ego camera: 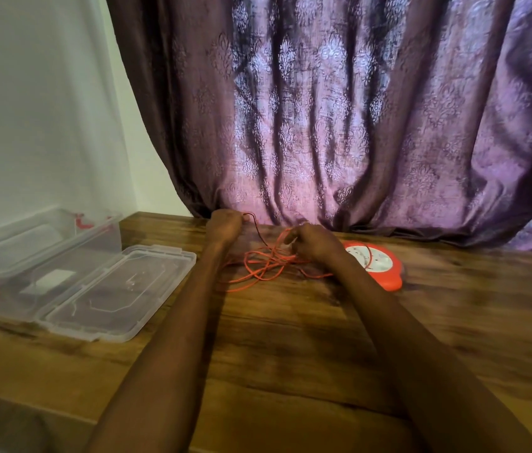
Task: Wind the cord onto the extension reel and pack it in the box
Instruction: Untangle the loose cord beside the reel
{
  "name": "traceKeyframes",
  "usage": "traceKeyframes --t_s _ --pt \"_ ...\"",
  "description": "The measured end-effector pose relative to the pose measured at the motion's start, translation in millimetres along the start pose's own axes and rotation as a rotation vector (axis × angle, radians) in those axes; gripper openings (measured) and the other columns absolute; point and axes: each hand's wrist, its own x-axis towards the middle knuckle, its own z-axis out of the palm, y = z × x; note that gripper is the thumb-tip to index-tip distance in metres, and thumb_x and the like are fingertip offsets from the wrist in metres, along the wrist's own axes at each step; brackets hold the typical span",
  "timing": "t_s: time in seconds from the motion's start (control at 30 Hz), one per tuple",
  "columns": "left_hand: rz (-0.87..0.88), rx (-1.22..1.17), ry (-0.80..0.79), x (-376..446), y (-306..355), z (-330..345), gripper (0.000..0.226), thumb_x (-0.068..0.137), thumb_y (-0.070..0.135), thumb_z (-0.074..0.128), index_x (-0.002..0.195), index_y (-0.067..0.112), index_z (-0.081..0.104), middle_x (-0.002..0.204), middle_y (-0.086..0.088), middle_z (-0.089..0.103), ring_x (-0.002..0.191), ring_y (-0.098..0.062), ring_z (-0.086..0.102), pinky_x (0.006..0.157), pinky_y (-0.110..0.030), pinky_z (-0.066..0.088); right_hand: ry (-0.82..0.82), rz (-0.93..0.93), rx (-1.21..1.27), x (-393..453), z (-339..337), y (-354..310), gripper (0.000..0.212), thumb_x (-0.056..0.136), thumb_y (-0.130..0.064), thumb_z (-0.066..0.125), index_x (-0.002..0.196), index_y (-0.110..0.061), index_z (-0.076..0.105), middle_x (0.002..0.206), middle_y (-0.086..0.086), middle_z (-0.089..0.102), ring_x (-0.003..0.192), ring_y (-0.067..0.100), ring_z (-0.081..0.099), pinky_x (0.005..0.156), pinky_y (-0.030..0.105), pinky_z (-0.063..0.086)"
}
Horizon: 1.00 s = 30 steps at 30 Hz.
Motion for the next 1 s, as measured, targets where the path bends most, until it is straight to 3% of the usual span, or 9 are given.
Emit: traceKeyframes --t_s 0.17,0.3,0.4,0.47,0.53,0.67,0.8,0.9,1.0 --pt "0.146 0.259 0.017 -0.3 -7.8 -4.7 0.024 0.096 0.021 0.055 0.108 0.013 0.074 0.115 -0.014 0.072 0.111 -0.03 0.065 0.095 -0.037 0.049 0.0 -0.013 -0.138 -1.5 7.7 3.1 0.018 0.085 -0.04 0.07 0.102 -0.035 0.074 0.113 -0.003 0.073 0.106 0.02 0.067 0.085 0.029 0.051" --pt "0.23 0.357 -0.021 -0.7 -13.8 -7.1 0.025 0.096 0.014 0.053 0.111 0.013 0.073 0.115 -0.014 0.073 0.11 -0.029 0.065 0.095 -0.037 0.049 -0.021 -0.054 -0.135 -0.2 15.5 4.5 0.009 0.086 -0.038 0.068 0.082 -0.031 0.072 0.099 -0.003 0.074 0.098 0.02 0.068 0.07 0.025 0.04" --pt "0.255 0.387 -0.014 0.4 -19.0 -9.8 0.027 0.095 0.011 0.052 0.11 0.015 0.074 0.113 -0.014 0.073 0.11 -0.03 0.066 0.096 -0.039 0.05 0.061 -0.046 -0.089 -0.9 9.9 7.6 0.017 0.087 -0.035 0.063 0.084 -0.021 0.072 0.093 0.004 0.073 0.095 0.026 0.069 0.071 0.03 0.048" --pt "0.26 0.418 -0.012 1.7 -21.5 -11.0 0.027 0.094 0.012 0.053 0.11 0.016 0.075 0.113 -0.012 0.074 0.11 -0.029 0.066 0.095 -0.037 0.05 0.16 -0.029 0.028 -0.8 5.7 15.2 0.018 0.089 -0.031 0.06 0.091 -0.018 0.072 0.095 0.009 0.074 0.091 0.028 0.068 0.077 0.036 0.054" --pt "0.261 0.437 -0.019 1.5 -24.8 -9.9 0.027 0.093 0.012 0.054 0.108 0.018 0.075 0.112 -0.01 0.074 0.109 -0.027 0.067 0.091 -0.033 0.051 0.234 -0.036 0.252 -0.9 4.8 23.5 0.013 0.092 -0.02 0.059 0.09 -0.015 0.07 0.088 0.013 0.072 0.078 0.027 0.066 0.073 0.037 0.054" --pt "0.252 0.496 -0.065 -1.1 -33.0 -0.8 0.027 0.092 0.012 0.054 0.107 0.018 0.076 0.111 -0.012 0.074 0.103 -0.031 0.068 0.079 -0.031 0.047 0.375 -0.014 0.729 -3.9 -1.5 35.3 0.014 0.098 -0.006 0.056 0.095 -0.01 0.069 0.077 0.008 0.066 0.068 0.016 0.054 0.064 0.031 0.042" --pt "0.307 0.489 -0.168 -3.9 -36.5 11.8 0.025 0.092 0.01 0.053 0.103 0.013 0.075 0.106 -0.018 0.073 0.099 -0.032 0.069 0.082 -0.037 0.052 0.318 0.033 0.943 -5.8 -10.2 47.0 0.024 0.095 0.004 0.052 0.107 -0.006 0.07 0.064 -0.004 0.06 0.054 0.007 0.049 0.053 0.023 0.042" --pt "0.328 0.457 -0.26 0.1 -38.1 17.3 0.023 0.093 0.01 0.057 0.107 0.011 0.075 0.111 -0.014 0.073 0.103 -0.028 0.067 0.089 -0.035 0.052 0.249 -0.023 0.783 -8.2 -13.7 50.2 0.017 0.091 -0.006 0.067 0.107 -0.003 0.074 0.076 -0.003 0.072 0.062 -0.001 0.055 0.058 0.015 0.043" --pt "0.398 0.399 -0.318 0.9 -38.9 21.3 0.022 0.093 0.0 0.056 0.104 0.003 0.075 0.109 -0.015 0.073 0.096 -0.02 0.065 0.076 -0.023 0.044 0.151 -0.089 0.489 -5.9 -23.0 50.3 0.016 0.089 -0.019 0.073 0.098 -0.007 0.078 0.087 0.009 0.075 0.076 0.007 0.06 0.071 0.026 0.044"
